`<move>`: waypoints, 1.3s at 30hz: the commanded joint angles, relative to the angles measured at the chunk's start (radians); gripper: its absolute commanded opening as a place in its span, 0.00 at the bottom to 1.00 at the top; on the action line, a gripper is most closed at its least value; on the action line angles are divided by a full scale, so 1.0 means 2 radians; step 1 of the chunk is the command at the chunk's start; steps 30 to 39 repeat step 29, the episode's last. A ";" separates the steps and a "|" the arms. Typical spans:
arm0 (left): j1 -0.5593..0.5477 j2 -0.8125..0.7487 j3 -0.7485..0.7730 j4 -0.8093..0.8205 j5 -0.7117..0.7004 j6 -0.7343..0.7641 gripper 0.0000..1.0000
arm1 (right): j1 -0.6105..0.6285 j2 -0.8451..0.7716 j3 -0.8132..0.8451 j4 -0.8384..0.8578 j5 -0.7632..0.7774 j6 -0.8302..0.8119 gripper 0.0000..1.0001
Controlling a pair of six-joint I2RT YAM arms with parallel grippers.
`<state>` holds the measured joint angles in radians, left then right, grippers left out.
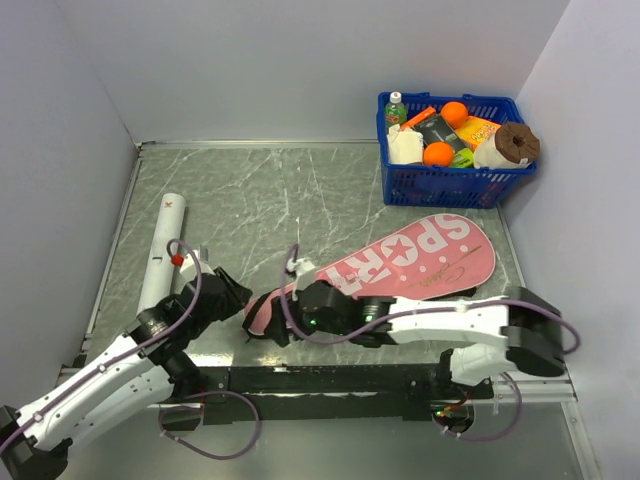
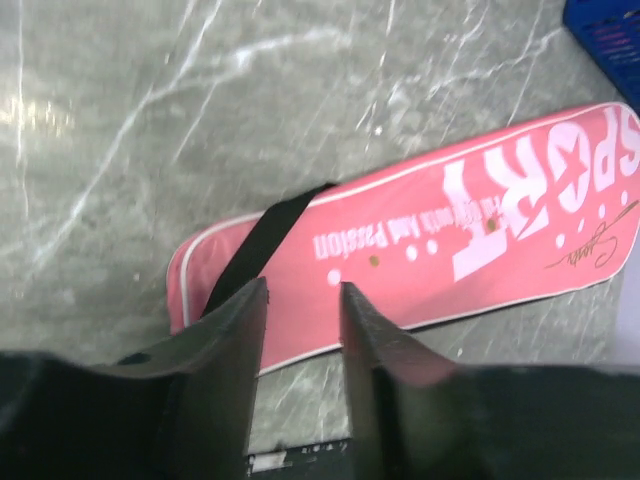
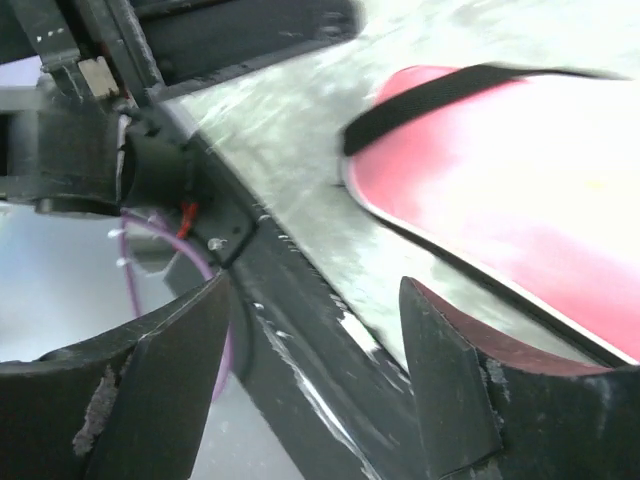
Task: Pack up the badminton gear
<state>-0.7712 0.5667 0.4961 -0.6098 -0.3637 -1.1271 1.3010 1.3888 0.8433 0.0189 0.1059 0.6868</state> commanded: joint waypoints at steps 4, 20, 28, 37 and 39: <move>-0.002 0.059 0.042 0.082 -0.046 0.084 0.67 | -0.058 -0.111 0.019 -0.178 0.133 -0.069 0.96; -0.002 0.329 0.213 0.194 -0.098 0.269 0.97 | -0.265 -0.214 0.001 -0.204 0.196 -0.140 1.00; -0.001 0.347 0.245 0.221 -0.143 0.329 0.97 | -0.266 -0.218 -0.008 -0.170 0.176 -0.136 1.00; -0.002 0.337 0.238 0.231 -0.145 0.333 0.97 | -0.266 -0.221 -0.014 -0.161 0.180 -0.132 1.00; -0.002 0.337 0.238 0.231 -0.145 0.333 0.97 | -0.266 -0.221 -0.014 -0.161 0.180 -0.132 1.00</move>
